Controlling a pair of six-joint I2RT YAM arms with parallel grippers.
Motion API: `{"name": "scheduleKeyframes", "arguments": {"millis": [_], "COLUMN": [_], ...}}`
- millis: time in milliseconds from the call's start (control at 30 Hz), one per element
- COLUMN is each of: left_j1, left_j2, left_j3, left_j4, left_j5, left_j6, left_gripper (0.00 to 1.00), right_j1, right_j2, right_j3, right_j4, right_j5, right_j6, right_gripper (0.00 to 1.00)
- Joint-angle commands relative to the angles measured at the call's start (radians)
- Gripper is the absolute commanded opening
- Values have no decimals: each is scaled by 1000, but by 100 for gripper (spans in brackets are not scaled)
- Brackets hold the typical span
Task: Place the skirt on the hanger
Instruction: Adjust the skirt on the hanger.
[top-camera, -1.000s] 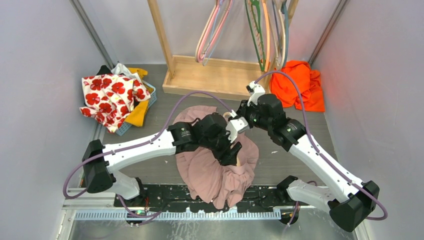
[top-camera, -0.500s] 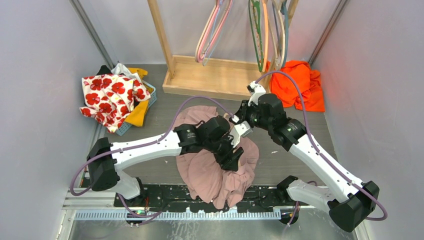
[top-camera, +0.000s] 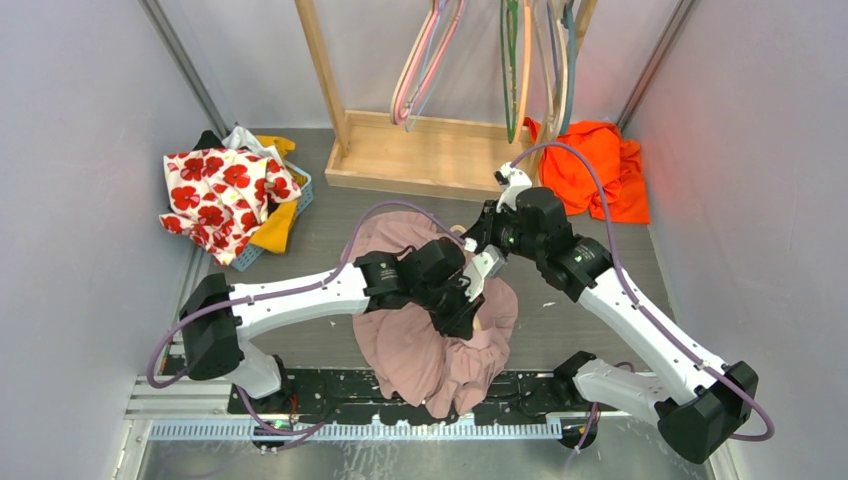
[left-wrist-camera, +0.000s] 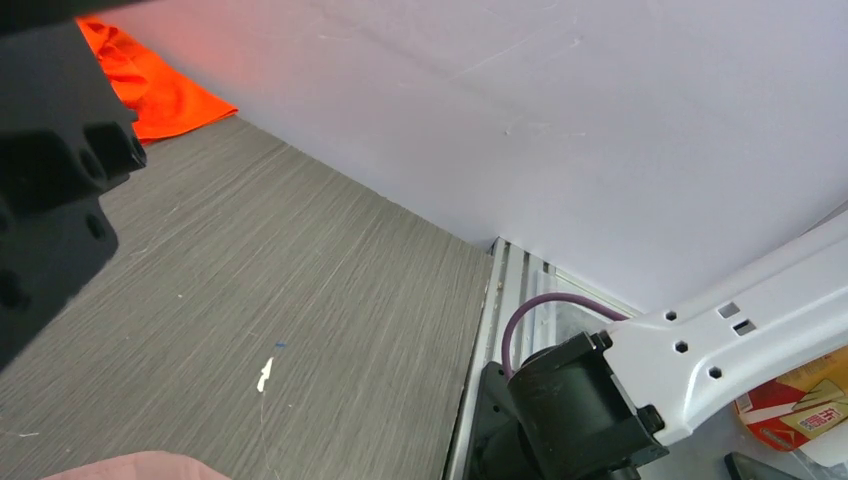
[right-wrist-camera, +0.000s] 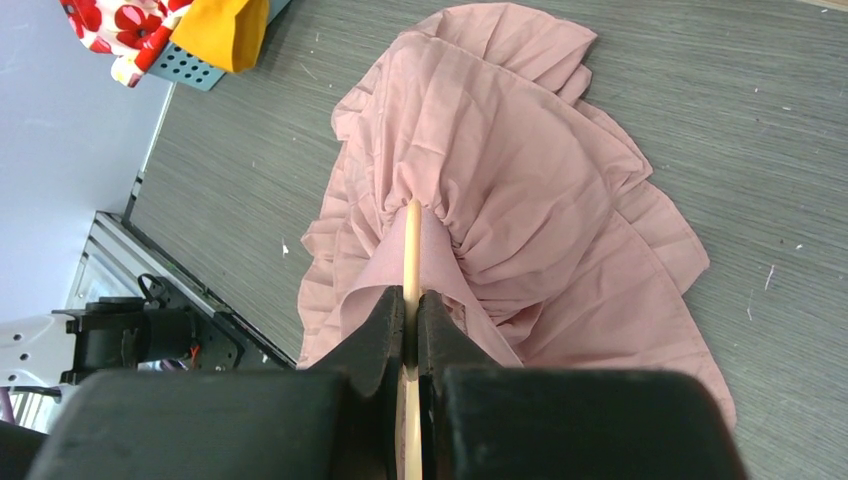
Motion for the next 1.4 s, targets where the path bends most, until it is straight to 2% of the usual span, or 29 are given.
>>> {"name": "scheduleKeyframes", "arguments": {"millis": [0, 533, 933, 1033, 1100, 1133, 1167, 1367], "left_j1": [-10, 21, 155, 154, 152, 152, 152, 154], "left_j2": [15, -51, -111, -96, -99, -107, -120, -206], "left_j3": [30, 193, 114, 131, 141, 145, 150, 235], "left_j4": [-6, 19, 36, 41, 27, 16, 3, -130], "left_j5": [16, -76, -152, -97, -104, -122, -138, -283], "left_j6": [-8, -46, -56, -84, -98, -100, -100, -89], "left_gripper": [1, 0, 0, 11, 24, 42, 52, 55], "right_j1": [8, 8, 8, 8, 8, 7, 8, 8], "right_j2": [-5, -7, -90, -93, -91, -90, -88, -69], "right_j3": [66, 47, 39, 47, 65, 80, 95, 204], "right_j4": [86, 102, 24, 13, 0, -8, -21, -101], "right_j5": [-38, -56, -62, -63, -67, -69, -70, -87], "right_j6": [29, 59, 73, 67, 61, 56, 50, 10], "right_gripper": [1, 1, 1, 1, 1, 1, 1, 1]}}
